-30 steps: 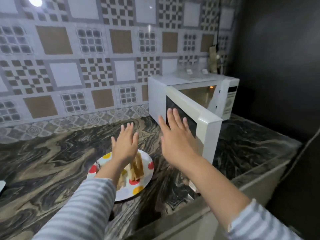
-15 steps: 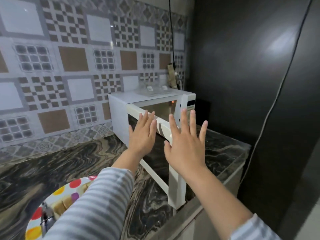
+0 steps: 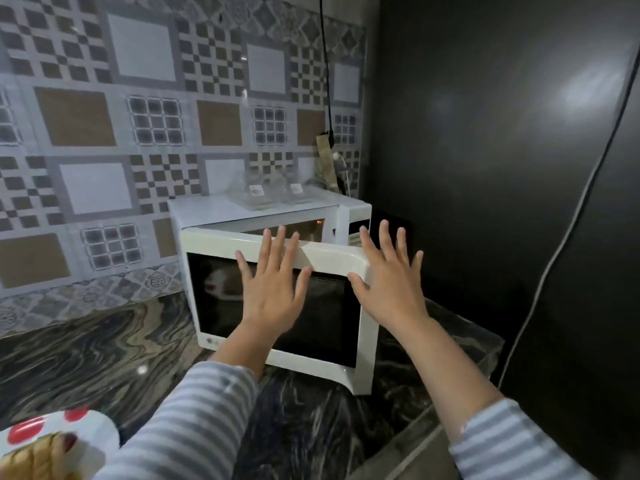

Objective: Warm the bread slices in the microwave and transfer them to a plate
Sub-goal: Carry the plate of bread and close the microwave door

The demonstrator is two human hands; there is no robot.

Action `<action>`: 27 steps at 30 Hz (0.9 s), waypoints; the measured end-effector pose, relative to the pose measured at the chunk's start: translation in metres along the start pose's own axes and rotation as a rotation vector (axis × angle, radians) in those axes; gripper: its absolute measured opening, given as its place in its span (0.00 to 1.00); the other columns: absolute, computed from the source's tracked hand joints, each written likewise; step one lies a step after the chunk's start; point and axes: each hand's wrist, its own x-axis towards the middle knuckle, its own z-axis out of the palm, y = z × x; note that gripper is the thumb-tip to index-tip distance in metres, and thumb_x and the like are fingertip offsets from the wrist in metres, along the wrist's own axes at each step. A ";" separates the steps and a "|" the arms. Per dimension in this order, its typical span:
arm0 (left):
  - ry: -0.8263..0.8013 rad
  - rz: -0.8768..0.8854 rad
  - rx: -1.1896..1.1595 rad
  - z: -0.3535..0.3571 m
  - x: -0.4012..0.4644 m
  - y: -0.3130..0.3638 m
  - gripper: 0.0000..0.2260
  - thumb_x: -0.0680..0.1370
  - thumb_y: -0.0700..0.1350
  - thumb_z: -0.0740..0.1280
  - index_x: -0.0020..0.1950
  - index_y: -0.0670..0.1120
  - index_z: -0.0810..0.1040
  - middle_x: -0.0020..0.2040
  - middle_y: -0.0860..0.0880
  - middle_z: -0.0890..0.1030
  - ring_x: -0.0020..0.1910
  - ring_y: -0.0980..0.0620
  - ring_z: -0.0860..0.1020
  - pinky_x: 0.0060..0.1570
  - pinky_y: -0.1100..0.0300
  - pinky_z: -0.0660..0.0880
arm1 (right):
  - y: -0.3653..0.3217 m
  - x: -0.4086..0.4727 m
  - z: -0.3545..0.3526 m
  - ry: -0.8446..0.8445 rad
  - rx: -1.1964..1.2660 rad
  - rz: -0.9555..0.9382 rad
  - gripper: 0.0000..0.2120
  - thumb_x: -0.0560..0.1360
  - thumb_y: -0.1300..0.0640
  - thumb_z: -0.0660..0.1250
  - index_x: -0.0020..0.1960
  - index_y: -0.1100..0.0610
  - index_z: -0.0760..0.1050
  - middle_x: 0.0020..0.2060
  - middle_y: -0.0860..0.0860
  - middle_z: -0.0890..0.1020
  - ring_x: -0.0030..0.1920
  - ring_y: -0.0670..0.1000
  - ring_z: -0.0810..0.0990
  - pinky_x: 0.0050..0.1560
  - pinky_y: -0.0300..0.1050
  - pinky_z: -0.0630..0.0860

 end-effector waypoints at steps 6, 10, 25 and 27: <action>0.049 -0.087 0.109 0.050 0.044 0.015 0.31 0.78 0.63 0.42 0.79 0.51 0.46 0.80 0.50 0.43 0.77 0.49 0.35 0.70 0.33 0.39 | 0.058 0.086 0.034 -0.116 0.077 -0.150 0.37 0.79 0.44 0.60 0.78 0.45 0.39 0.78 0.50 0.39 0.76 0.55 0.33 0.72 0.64 0.38; 0.053 -0.133 0.209 0.080 0.069 0.016 0.35 0.77 0.66 0.44 0.78 0.50 0.41 0.79 0.49 0.38 0.76 0.45 0.33 0.69 0.29 0.41 | 0.078 0.137 0.058 -0.164 0.086 -0.234 0.38 0.78 0.42 0.59 0.77 0.44 0.37 0.77 0.47 0.37 0.75 0.53 0.31 0.72 0.64 0.37; 0.224 -0.299 0.348 0.146 0.130 0.005 0.39 0.76 0.66 0.54 0.79 0.44 0.48 0.79 0.47 0.42 0.77 0.40 0.38 0.66 0.28 0.38 | 0.096 0.245 0.138 -0.083 0.232 -0.455 0.36 0.78 0.41 0.59 0.77 0.40 0.40 0.77 0.45 0.39 0.76 0.51 0.32 0.72 0.66 0.35; 0.241 -0.314 0.364 0.148 0.132 0.004 0.39 0.76 0.65 0.55 0.79 0.45 0.47 0.79 0.47 0.42 0.77 0.40 0.38 0.66 0.27 0.38 | 0.098 0.249 0.145 -0.045 0.241 -0.495 0.36 0.78 0.40 0.57 0.76 0.40 0.37 0.77 0.46 0.37 0.76 0.51 0.32 0.71 0.65 0.34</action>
